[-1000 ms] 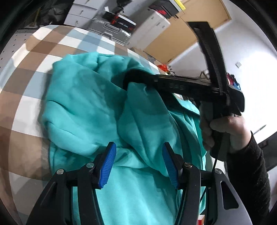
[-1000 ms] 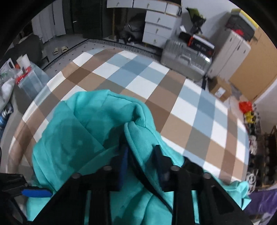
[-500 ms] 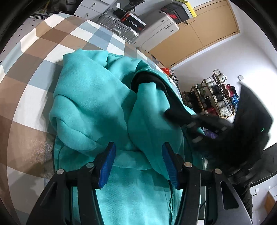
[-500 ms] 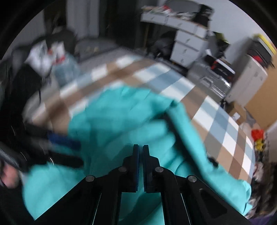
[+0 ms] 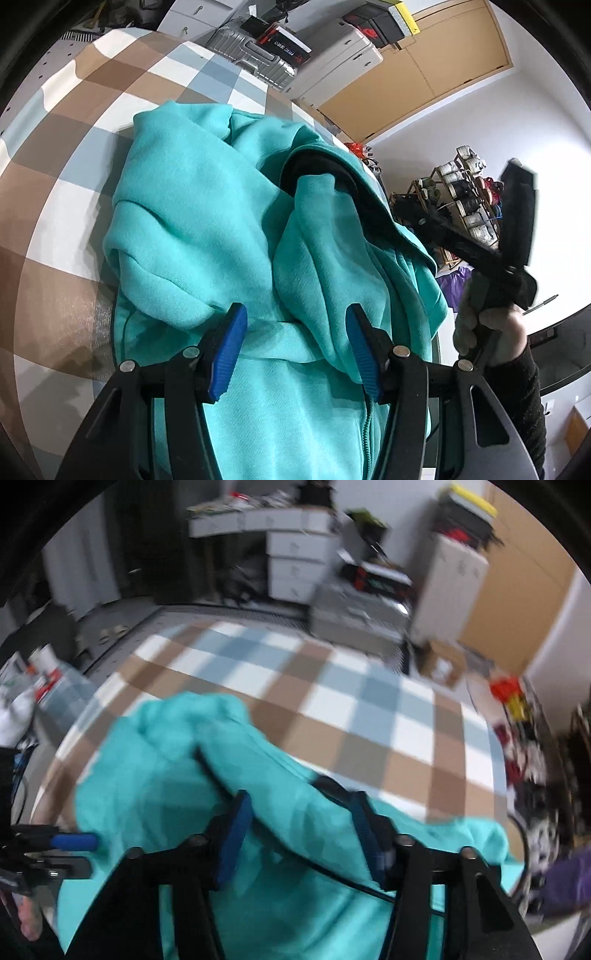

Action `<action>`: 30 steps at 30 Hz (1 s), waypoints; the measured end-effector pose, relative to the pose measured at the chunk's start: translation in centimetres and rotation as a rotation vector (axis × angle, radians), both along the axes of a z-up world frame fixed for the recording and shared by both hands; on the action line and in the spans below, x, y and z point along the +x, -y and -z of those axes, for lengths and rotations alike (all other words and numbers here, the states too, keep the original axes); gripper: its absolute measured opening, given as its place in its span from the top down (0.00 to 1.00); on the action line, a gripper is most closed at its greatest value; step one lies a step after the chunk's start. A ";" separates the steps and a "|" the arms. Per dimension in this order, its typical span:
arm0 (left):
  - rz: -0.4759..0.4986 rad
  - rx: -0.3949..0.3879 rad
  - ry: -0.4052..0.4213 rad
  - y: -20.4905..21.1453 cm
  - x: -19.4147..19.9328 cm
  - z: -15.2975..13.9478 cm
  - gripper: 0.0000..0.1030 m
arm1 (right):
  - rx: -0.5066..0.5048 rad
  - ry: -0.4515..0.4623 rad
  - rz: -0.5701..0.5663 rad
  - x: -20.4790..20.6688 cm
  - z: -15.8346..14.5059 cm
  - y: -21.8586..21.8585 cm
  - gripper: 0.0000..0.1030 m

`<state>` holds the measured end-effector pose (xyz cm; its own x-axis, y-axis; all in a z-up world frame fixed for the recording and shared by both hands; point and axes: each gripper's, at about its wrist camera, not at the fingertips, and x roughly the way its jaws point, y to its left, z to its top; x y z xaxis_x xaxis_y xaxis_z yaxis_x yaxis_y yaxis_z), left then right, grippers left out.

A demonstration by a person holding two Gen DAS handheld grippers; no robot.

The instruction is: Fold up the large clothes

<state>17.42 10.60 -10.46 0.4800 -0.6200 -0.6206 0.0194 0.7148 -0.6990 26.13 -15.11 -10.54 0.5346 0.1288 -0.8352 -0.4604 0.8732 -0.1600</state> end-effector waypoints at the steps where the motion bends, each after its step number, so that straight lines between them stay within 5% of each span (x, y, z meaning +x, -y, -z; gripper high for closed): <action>1: -0.001 0.001 0.004 0.1 0.1 0.0 0.52 | 0.049 -0.093 0.028 0.7 1.1 1.2 0.84; 3: -0.006 -0.011 0.008 0.3 0.2 -0.1 0.52 | 0.086 -0.282 0.065 1.3 4.2 2.7 0.87; 4: -0.006 -0.019 0.008 0.4 0.3 -0.1 0.52 | 0.062 -0.302 0.070 1.0 5.3 3.1 0.88; 8: -0.001 -0.027 0.028 1.5 0.5 -0.5 0.52 | 0.116 -0.249 0.050 -0.3 5.0 4.2 0.87; 12: 0.037 -0.008 0.082 3.1 0.5 -1.4 0.52 | 0.231 -0.180 0.054 -1.5 0.8 7.1 0.87; 16: 0.065 0.023 0.150 4.4 0.6 -2.2 0.52 | 0.191 0.008 0.126 -2.1 -3.5 9.4 0.56; 17: 0.072 0.022 0.155 4.7 0.8 -2.2 0.52 | 0.186 0.015 0.153 -1.6 -3.7 10.0 0.55; 23: 0.078 0.039 0.142 5.8 1.6 -1.6 0.52 | 0.035 -0.205 0.279 2.0 3.8 11.6 0.60; 27: 0.079 0.028 0.128 5.6 2.0 -1.3 0.52 | -0.035 -0.118 0.224 0.3 4.7 10.6 0.60; 30: 0.064 0.005 0.109 5.0 2.0 -1.2 0.52 | -0.028 -0.167 0.258 1.4 3.1 9.9 0.64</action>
<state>19.37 5.61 -9.30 0.5039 -0.6487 -0.5703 0.1410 0.7131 -0.6867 27.57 -25.01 -13.68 0.4016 -0.0177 -0.9157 -0.2461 0.9609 -0.1265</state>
